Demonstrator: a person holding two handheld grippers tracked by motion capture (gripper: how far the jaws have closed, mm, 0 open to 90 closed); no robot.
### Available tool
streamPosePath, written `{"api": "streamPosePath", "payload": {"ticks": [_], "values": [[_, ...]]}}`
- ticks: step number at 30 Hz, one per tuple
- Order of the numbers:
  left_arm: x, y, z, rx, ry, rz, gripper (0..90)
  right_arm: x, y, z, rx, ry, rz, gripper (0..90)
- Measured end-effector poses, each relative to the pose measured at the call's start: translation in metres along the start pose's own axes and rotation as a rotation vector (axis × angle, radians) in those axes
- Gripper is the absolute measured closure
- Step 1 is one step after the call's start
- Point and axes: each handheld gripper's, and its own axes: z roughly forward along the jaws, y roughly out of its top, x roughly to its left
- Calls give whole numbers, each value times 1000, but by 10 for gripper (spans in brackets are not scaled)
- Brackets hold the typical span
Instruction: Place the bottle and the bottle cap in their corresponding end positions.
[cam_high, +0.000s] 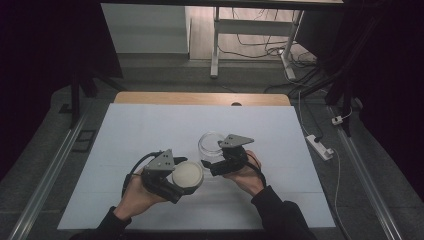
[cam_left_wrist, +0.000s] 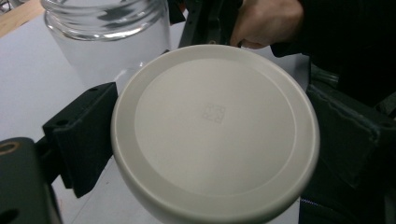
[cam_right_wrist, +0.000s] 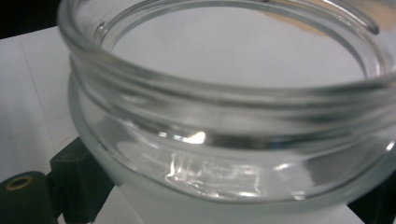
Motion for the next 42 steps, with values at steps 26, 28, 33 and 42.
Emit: {"api": "streamPosePath", "payload": {"ticks": [26, 28, 33, 42], "values": [[-6, -24, 45, 65, -13, 3, 81, -15, 8, 36, -3, -29, 4, 71], [-5, -25, 49, 74, -14, 8, 81, -17, 8, 39, -1, -33, 5, 71], [-4, -26, 60, 76, -18, 12, 80, -21, 10, 46, -2, -45, 1, 71], [4, -30, 77, 87, 19, 18, 81, -30, 11, 56, -1, -69, 7, 71]]}}
